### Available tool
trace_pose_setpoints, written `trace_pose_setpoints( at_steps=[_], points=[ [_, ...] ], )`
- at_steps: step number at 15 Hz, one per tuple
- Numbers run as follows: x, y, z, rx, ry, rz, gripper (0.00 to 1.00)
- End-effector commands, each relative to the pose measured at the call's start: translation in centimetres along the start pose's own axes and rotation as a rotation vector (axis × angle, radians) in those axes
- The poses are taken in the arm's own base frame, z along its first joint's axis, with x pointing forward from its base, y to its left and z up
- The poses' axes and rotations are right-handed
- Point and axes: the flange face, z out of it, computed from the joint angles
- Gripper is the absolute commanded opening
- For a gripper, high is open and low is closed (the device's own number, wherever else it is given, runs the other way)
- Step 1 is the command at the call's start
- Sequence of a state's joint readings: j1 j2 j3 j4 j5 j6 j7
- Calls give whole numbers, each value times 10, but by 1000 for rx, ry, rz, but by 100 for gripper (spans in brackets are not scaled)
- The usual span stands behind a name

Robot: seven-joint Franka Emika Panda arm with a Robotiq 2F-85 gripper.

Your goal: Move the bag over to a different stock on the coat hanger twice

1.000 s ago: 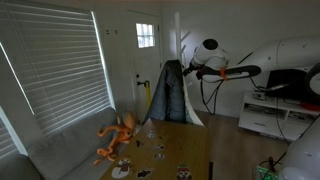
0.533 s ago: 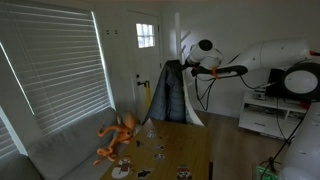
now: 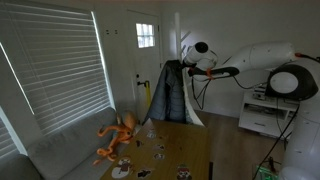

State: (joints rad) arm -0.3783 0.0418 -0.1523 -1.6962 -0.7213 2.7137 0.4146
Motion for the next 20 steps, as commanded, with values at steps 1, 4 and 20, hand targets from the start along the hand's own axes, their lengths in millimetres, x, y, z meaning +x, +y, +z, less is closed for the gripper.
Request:
trace_pose_setpoints(
  at_steps=[1, 4, 20],
  points=[
    [8, 4, 10, -5, 40, 23, 60],
    [10, 4, 12, -2, 54, 30, 38],
    [29, 18, -38, -46, 128, 47, 1]
  ],
)
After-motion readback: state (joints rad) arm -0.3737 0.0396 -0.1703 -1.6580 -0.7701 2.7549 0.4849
